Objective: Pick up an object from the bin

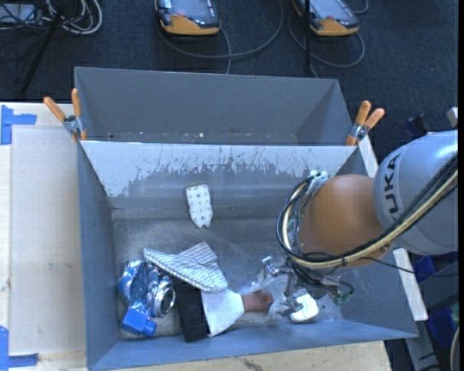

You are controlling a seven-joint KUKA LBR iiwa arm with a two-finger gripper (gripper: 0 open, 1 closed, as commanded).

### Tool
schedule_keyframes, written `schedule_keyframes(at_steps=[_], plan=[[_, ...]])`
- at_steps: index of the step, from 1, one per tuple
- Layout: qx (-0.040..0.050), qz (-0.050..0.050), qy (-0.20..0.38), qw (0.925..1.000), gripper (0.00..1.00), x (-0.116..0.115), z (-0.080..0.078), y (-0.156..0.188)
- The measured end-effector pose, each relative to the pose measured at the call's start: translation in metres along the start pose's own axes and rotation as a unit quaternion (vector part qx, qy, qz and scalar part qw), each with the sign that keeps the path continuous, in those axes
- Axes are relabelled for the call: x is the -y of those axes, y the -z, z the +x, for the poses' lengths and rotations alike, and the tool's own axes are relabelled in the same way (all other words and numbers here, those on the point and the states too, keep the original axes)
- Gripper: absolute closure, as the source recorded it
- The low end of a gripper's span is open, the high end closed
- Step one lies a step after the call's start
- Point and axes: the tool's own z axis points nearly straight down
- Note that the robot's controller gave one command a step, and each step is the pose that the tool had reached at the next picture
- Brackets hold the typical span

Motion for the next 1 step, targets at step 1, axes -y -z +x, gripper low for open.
schedule_keyframes(at_steps=[1], plan=[[0.0000, 0.000, 0.000, 1.0000, 1.00, 0.0000, 0.0000, 0.0000]])
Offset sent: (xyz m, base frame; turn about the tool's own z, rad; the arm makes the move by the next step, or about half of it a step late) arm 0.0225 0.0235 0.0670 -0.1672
